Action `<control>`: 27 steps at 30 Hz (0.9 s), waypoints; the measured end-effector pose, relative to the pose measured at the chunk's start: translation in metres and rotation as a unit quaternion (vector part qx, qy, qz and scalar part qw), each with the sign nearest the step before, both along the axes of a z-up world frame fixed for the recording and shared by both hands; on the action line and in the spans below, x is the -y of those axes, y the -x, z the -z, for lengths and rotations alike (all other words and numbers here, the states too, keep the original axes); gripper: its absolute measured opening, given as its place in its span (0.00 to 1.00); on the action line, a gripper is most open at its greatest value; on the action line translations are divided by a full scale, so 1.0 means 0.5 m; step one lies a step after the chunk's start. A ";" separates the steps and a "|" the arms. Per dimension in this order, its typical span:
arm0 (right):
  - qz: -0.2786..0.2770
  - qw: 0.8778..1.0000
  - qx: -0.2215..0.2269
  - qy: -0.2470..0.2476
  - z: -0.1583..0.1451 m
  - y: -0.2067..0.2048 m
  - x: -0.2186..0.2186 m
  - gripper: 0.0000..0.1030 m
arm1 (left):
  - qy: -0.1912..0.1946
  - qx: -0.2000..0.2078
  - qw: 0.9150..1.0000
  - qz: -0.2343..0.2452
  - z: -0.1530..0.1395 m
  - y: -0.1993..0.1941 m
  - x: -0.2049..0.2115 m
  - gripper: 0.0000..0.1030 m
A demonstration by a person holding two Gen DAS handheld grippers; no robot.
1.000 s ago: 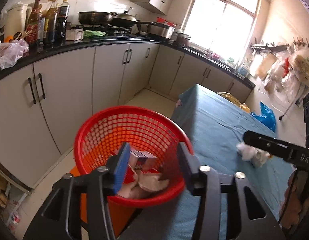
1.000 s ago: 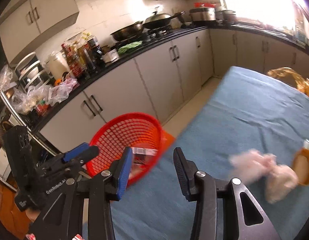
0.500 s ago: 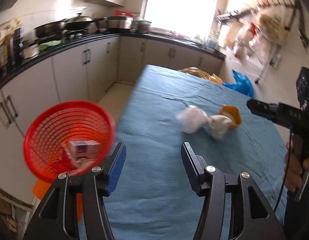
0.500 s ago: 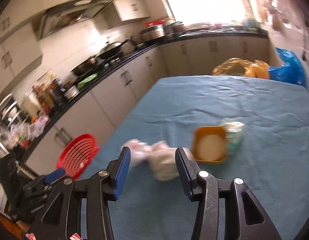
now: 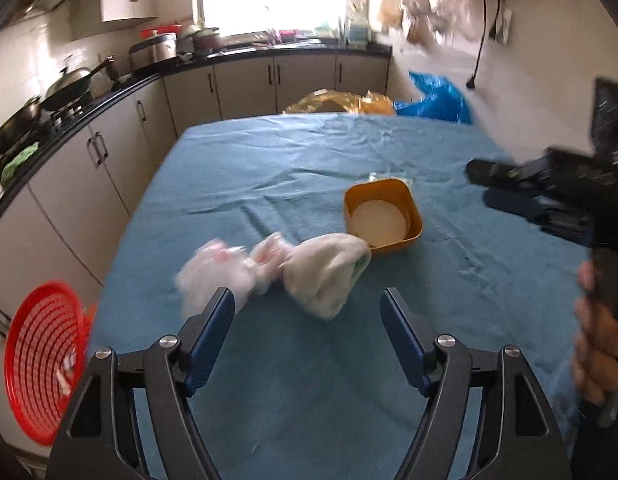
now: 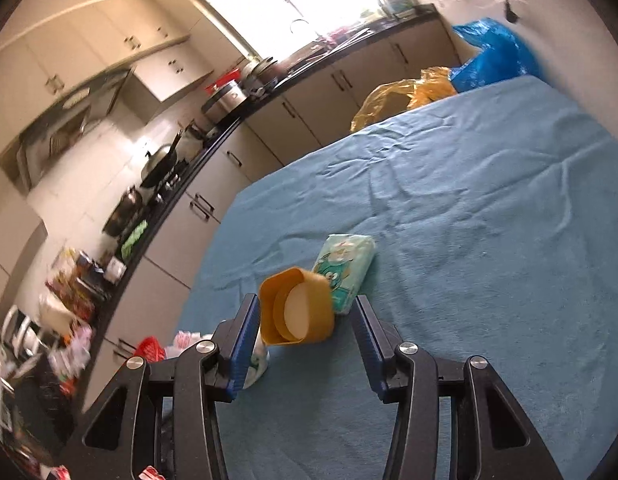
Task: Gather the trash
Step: 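Move both tools back over the table, then grasp the beige cloth with the left tool, then grasp the orange bowl by its rim with the right tool while the left tool holds the cloth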
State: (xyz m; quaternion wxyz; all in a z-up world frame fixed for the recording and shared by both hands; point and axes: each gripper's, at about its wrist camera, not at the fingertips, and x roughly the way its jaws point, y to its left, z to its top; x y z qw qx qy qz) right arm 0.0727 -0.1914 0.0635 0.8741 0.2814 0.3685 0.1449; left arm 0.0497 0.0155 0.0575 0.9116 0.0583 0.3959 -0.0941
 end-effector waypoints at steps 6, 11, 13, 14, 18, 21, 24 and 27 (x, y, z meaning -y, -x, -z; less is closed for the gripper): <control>0.005 1.000 -0.011 -0.009 0.007 -0.007 0.007 0.51 | -0.044 -0.011 0.999 0.000 0.045 -0.067 0.056 0.62; 0.002 1.000 -0.008 0.002 0.009 -0.010 -0.006 0.51 | -0.040 -0.003 0.999 -0.015 0.059 -0.070 0.049 0.28; 0.000 1.000 -0.010 0.008 0.014 -0.012 -0.012 0.51 | -0.026 -0.001 0.999 -0.019 0.057 -0.058 0.031 0.26; 0.000 1.000 -0.010 0.016 0.016 -0.013 -0.017 0.51 | -0.012 0.002 1.000 -0.021 0.053 -0.049 0.020 0.26; -0.002 0.998 -0.010 0.055 0.028 -0.023 -0.044 0.51 | 0.016 0.041 0.998 -0.034 0.033 0.006 -0.020 0.26; -0.009 0.996 -0.009 0.084 0.044 -0.037 -0.069 0.43 | 0.030 0.069 0.996 -0.039 0.027 0.036 -0.043 0.26; -0.012 0.993 -0.008 0.121 0.055 -0.054 -0.102 0.37 | 0.039 0.083 0.995 -0.043 0.021 0.040 -0.056 0.26; -0.020 0.987 0.002 0.161 0.066 -0.067 -0.139 0.34 | 0.057 0.079 0.994 -0.048 0.019 0.034 -0.075 0.26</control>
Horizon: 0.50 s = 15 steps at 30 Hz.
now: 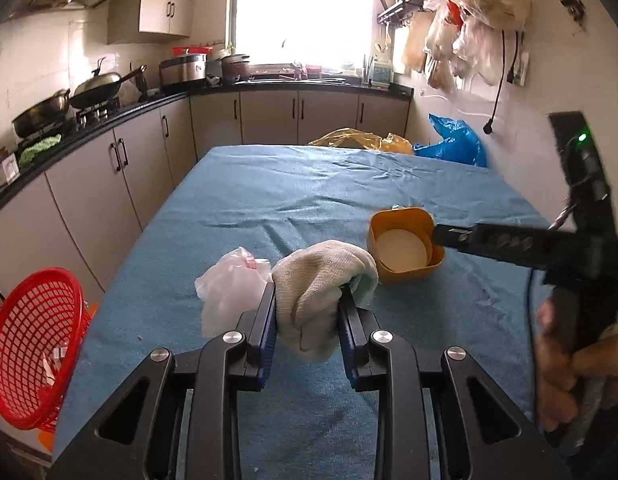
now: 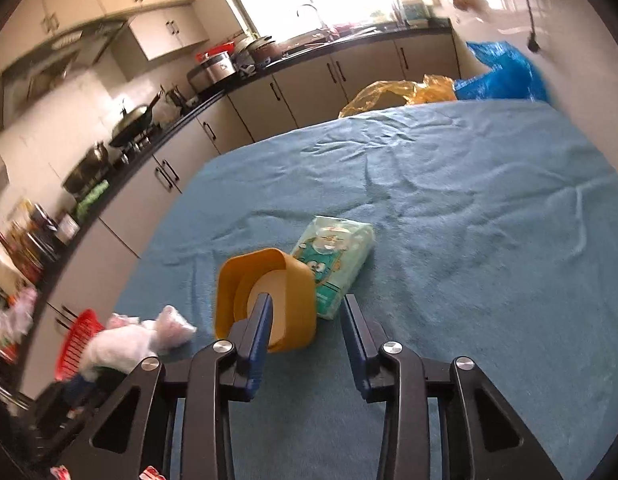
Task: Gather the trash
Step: 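Grasp the orange bowl by its rim with the right tool while the left tool holds the cloth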
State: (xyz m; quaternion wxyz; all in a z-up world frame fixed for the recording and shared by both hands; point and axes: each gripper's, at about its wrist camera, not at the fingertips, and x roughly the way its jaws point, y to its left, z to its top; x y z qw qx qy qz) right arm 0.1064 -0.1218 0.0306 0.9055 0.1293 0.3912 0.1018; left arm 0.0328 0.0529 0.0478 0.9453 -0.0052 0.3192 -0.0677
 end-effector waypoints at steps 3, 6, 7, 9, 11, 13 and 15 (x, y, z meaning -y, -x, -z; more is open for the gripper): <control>-0.008 0.999 -0.008 0.043 0.017 -0.006 -0.026 0.13 | 0.008 0.002 1.000 -0.005 -0.001 0.003 -0.010 0.26; -0.003 0.998 -0.008 0.056 0.019 0.002 -0.025 0.08 | 0.011 0.004 1.000 -0.006 -0.002 0.005 -0.010 0.26; -0.001 0.998 -0.008 0.055 0.018 0.005 -0.021 0.07 | 0.010 0.005 1.000 -0.005 -0.003 0.006 -0.009 0.26; 0.004 0.999 -0.007 0.048 0.014 0.017 -0.010 0.07 | 0.003 0.009 1.000 -0.006 -0.003 0.009 -0.005 0.26; 0.003 0.999 -0.003 0.036 0.007 0.029 -0.002 0.07 | -0.003 0.012 1.000 -0.007 -0.002 0.012 -0.002 0.26; 0.000 1.000 0.005 0.028 -0.002 0.044 0.003 0.07 | -0.005 0.014 1.000 -0.007 -0.002 0.014 -0.001 0.26; 0.001 1.000 0.015 0.023 -0.013 0.058 0.005 0.07 | -0.008 0.018 1.000 -0.010 -0.004 0.015 0.000 0.26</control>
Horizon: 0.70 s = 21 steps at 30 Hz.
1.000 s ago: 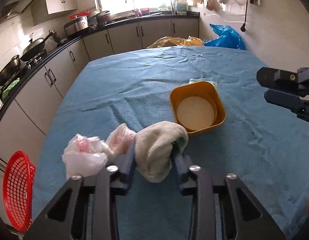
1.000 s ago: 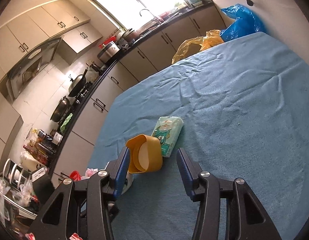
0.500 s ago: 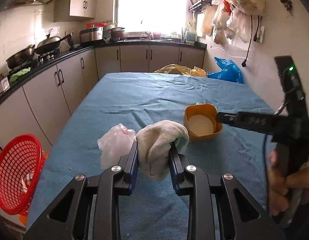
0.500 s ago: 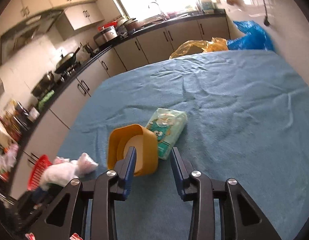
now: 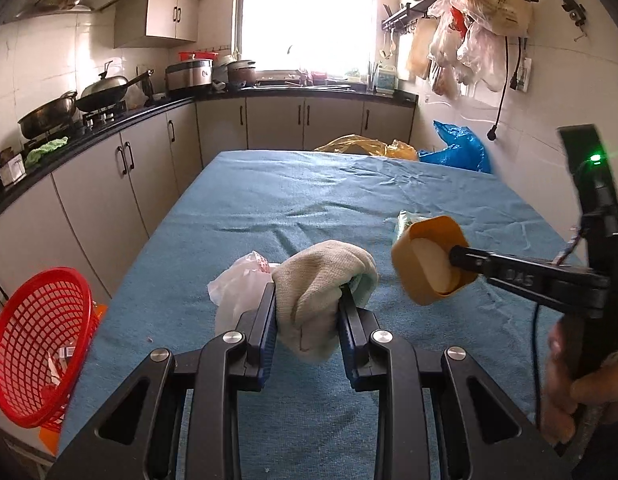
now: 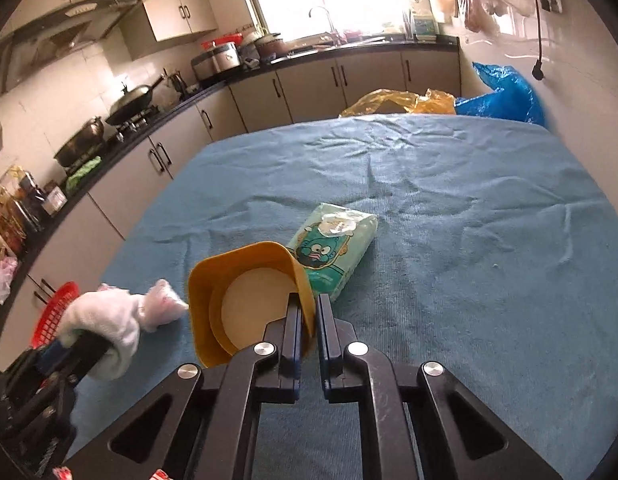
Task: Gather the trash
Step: 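Grasp the orange bowl by its rim with the right tool while the left tool holds the cloth, then hold the cloth and orange bowl raised above the table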
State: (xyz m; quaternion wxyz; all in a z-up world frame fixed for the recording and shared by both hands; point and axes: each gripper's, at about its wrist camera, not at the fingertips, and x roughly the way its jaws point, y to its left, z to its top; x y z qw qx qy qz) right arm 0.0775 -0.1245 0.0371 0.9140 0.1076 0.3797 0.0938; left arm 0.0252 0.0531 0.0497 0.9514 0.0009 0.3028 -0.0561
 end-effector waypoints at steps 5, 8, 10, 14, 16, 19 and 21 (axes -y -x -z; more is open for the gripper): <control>-0.006 1.000 0.015 -0.001 -0.016 0.022 -0.013 0.07 | -0.002 0.005 1.000 -0.007 -0.003 -0.002 -0.007 0.26; -0.014 1.000 0.018 0.000 -0.021 0.030 -0.025 0.07 | -0.002 0.004 1.000 -0.009 -0.002 -0.004 -0.007 0.26; -0.015 1.000 0.022 0.003 -0.025 0.034 -0.031 0.07 | -0.003 0.005 1.000 -0.009 -0.002 -0.004 -0.006 0.26; -0.016 1.000 0.024 0.006 -0.027 0.035 -0.033 0.07 | -0.002 0.005 1.000 -0.010 -0.001 -0.003 -0.009 0.26; -0.016 1.000 0.022 0.006 -0.024 0.034 -0.034 0.07 | -0.002 0.004 1.000 -0.010 -0.001 -0.003 -0.011 0.26; -0.017 1.000 0.020 0.007 -0.022 0.031 -0.033 0.07 | -0.002 0.005 1.000 -0.010 -0.002 -0.003 -0.011 0.26; -0.016 1.000 0.021 0.007 -0.023 0.032 -0.034 0.07 | 0.000 0.006 1.000 -0.010 -0.002 -0.003 -0.012 0.26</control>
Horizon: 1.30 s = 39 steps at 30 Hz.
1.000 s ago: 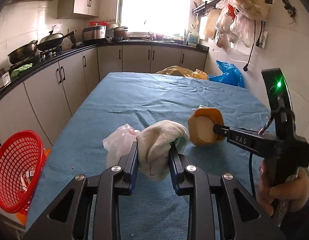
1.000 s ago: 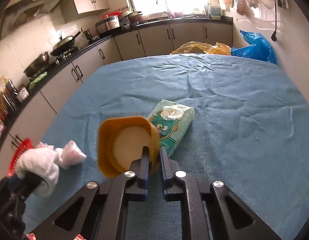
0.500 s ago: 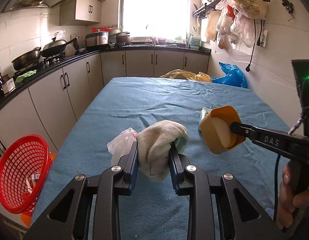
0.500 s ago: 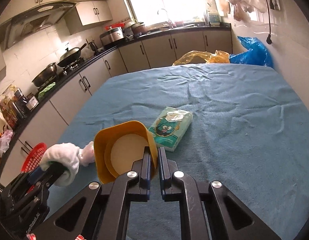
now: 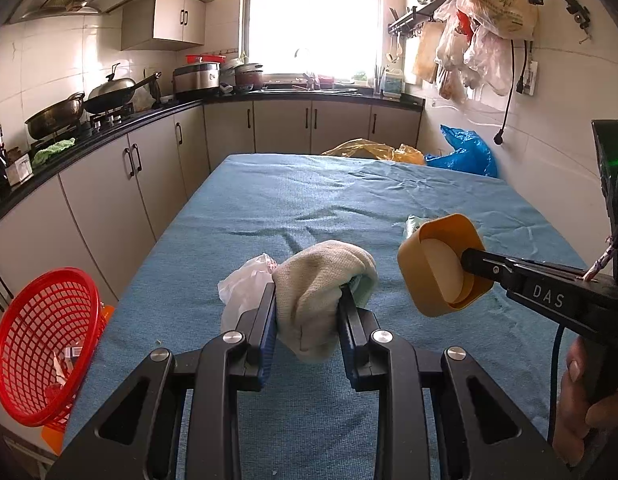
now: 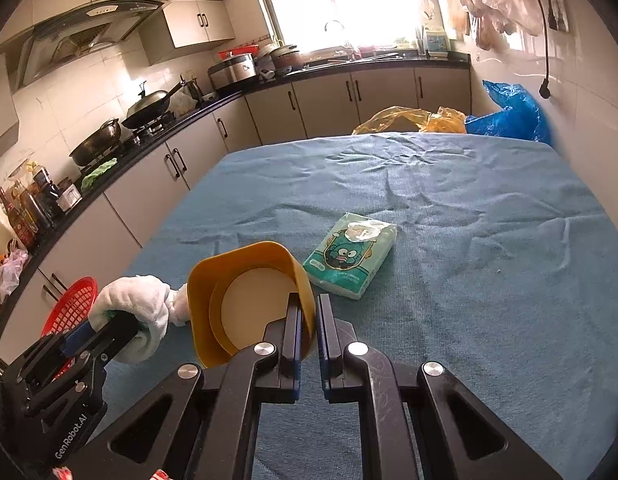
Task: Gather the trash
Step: 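Hold the cloth and orange bowl raised above the table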
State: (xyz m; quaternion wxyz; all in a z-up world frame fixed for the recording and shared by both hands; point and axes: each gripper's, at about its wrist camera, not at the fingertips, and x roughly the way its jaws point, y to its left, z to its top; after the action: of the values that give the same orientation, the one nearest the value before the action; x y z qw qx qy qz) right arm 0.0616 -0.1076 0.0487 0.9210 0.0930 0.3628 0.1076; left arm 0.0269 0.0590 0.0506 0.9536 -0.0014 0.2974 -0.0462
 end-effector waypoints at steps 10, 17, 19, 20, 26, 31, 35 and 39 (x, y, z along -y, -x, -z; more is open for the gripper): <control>0.000 1.000 0.001 0.000 0.000 0.000 0.000 0.07 | 0.000 0.009 1.000 -0.004 -0.005 0.006 0.001 0.26; 0.001 1.000 0.002 0.000 -0.001 0.000 0.000 0.07 | -0.010 0.017 1.000 -0.007 -0.010 0.012 0.008 0.26; 0.001 1.000 0.002 0.000 -0.002 0.001 0.000 0.07 | -0.015 0.020 1.000 -0.007 -0.011 0.013 0.012 0.26; 0.002 1.000 0.002 0.000 -0.002 0.001 0.001 0.07 | -0.017 0.022 1.000 -0.007 -0.012 0.014 0.014 0.26; 0.002 1.000 0.003 0.000 -0.004 0.003 0.002 0.07 | -0.019 0.023 1.000 -0.008 -0.013 0.015 0.017 0.26; 0.002 1.000 0.004 0.000 -0.005 0.003 0.002 0.07 | -0.020 0.024 0.999 -0.008 -0.013 0.016 0.016 0.26; 0.003 1.000 0.005 0.000 -0.008 0.004 0.001 0.07 | -0.021 0.025 0.999 -0.009 -0.015 0.015 0.016 0.26; 0.004 1.000 0.006 0.000 -0.007 0.005 0.001 0.07 | -0.021 0.025 0.999 -0.009 -0.015 0.015 0.016 0.26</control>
State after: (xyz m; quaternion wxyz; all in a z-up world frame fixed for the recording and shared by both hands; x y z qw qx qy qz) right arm 0.0590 -0.1081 0.0523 0.9235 0.0935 0.3572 0.1042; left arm 0.0192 0.0511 0.0583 0.9610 0.0171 0.2741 -0.0317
